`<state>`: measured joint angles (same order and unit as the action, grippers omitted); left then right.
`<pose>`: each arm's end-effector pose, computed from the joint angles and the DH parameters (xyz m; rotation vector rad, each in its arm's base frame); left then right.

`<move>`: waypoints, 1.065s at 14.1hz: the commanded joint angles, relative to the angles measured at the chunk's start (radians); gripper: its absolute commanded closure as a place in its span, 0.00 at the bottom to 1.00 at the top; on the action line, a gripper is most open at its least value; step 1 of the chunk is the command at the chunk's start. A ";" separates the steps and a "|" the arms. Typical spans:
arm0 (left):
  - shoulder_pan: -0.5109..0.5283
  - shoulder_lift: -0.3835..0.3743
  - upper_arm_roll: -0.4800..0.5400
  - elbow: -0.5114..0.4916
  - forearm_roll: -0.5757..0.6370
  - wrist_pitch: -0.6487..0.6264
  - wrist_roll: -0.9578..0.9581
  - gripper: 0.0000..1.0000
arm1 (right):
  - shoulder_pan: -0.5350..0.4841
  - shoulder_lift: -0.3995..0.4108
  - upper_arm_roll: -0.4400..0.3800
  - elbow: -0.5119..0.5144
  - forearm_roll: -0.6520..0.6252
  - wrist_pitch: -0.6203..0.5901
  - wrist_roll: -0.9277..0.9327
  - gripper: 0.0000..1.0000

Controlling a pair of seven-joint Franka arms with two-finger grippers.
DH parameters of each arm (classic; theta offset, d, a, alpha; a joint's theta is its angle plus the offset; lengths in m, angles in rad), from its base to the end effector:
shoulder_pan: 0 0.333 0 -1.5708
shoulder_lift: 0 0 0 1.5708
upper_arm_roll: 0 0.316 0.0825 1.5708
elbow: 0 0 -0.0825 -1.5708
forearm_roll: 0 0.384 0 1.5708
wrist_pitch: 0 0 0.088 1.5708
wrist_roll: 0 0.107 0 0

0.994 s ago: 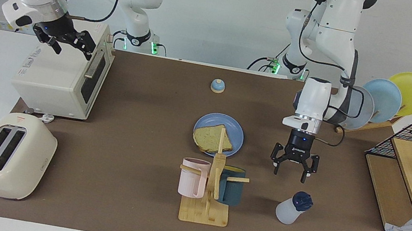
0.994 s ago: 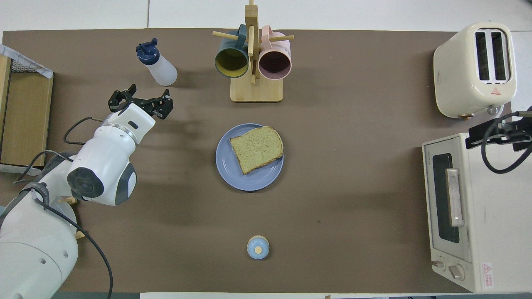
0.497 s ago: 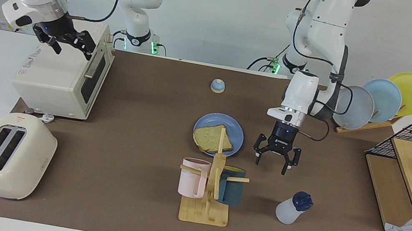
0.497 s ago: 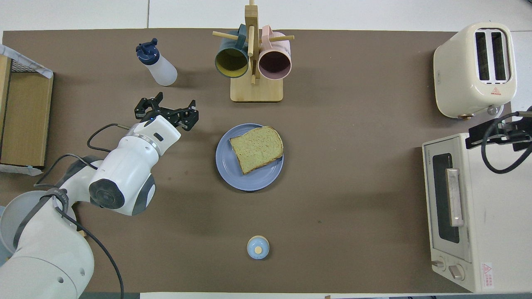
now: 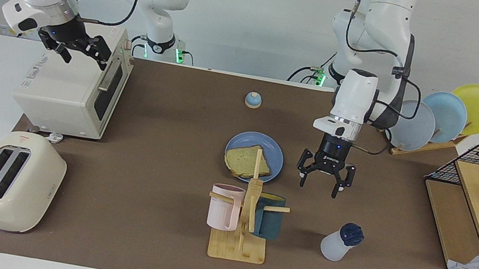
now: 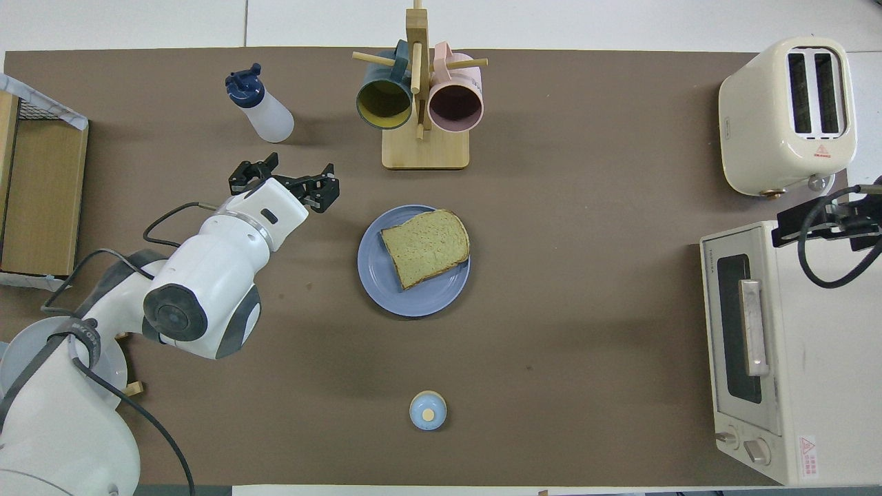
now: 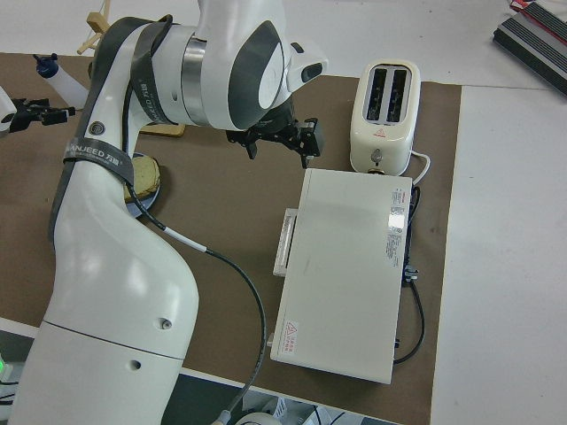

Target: Put bread on plate and add seasoning

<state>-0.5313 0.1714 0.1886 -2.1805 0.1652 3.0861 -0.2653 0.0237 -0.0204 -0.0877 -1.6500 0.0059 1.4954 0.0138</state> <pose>0.5612 -0.2185 0.3986 2.7983 -0.3572 1.0768 0.5360 -0.0341 0.5926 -3.1212 0.1212 0.2097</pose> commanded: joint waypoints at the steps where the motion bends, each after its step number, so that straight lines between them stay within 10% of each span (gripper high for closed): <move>1: -0.009 -0.013 -0.008 0.077 -0.006 -0.160 -0.031 0.00 | -0.005 -0.024 0.003 -0.028 -0.004 0.019 -0.015 0.00; 15: 0.083 -0.087 -0.009 0.482 -0.170 -0.941 0.130 0.00 | -0.005 -0.024 0.003 -0.028 -0.004 0.019 -0.015 0.00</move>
<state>-0.4925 0.1037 0.1798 -1.7382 0.0337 2.2416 -0.2259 0.0237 -0.0204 -0.0877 -1.6500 0.0059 1.4954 0.0138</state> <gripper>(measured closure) 0.000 0.000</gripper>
